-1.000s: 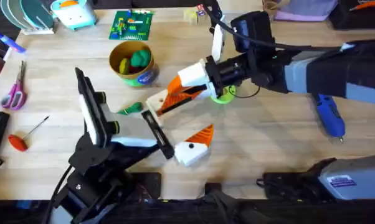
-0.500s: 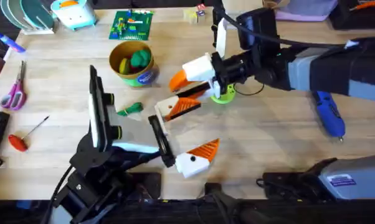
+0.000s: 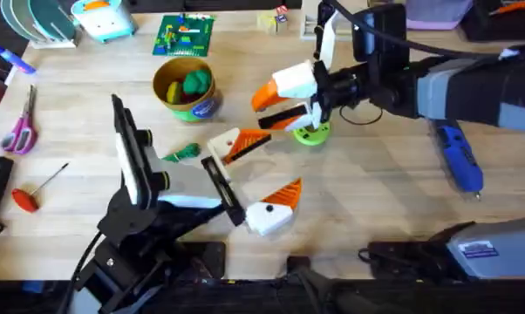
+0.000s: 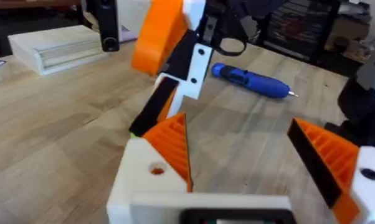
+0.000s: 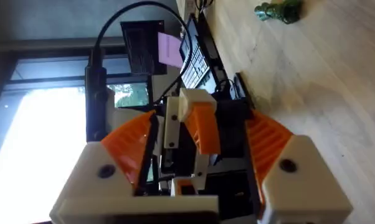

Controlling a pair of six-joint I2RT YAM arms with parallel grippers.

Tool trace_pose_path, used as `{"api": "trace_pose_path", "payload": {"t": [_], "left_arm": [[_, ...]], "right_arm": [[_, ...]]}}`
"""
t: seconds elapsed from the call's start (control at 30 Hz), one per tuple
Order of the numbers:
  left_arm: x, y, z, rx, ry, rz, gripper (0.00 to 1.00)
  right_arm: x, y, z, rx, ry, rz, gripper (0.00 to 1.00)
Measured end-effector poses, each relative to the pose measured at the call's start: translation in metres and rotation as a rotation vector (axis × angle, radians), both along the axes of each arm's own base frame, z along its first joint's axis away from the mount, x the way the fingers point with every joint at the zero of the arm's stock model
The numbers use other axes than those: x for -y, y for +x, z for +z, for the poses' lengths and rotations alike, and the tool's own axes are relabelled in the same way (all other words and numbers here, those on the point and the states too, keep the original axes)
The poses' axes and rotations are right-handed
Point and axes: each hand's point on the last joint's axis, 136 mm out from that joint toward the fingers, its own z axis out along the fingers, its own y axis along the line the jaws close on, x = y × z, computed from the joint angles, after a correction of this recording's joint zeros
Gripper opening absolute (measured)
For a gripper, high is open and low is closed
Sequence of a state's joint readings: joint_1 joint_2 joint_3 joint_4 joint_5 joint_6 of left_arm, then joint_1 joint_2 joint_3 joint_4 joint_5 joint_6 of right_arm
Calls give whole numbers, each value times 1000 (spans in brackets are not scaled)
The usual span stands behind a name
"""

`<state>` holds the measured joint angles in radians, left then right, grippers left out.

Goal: Pick up the gripper from the table and insert it into the empty holder that is missing its gripper. Then pick up a screw, insert it into the mounting hole, and use the screwdriver to tighten it. Finally, clean up the table by picking up the vegetable and placing it into the bucket.

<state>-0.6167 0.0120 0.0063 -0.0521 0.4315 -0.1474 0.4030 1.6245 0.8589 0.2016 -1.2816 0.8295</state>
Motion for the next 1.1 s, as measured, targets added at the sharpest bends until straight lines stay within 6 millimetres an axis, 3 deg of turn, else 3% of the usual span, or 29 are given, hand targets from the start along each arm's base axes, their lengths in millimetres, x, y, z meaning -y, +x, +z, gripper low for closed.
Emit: {"api": "trace_pose_path", "payload": {"t": [0.4,0.6,0.87,1.1], "left_arm": [[-11,16,-1,1,8,114,993],[-11,17,-1,1,8,118,993],[-11,17,-1,1,8,119,993],[-12,18,-1,1,8,123,993]], "right_arm": [[-2,-10,-5,-52,-19,23,758],[-8,-22,-9,-54,-30,60,674],[-8,-19,-12,-36,-42,45,479],[-9,-15,-15,-24,-59,23,40]]}}
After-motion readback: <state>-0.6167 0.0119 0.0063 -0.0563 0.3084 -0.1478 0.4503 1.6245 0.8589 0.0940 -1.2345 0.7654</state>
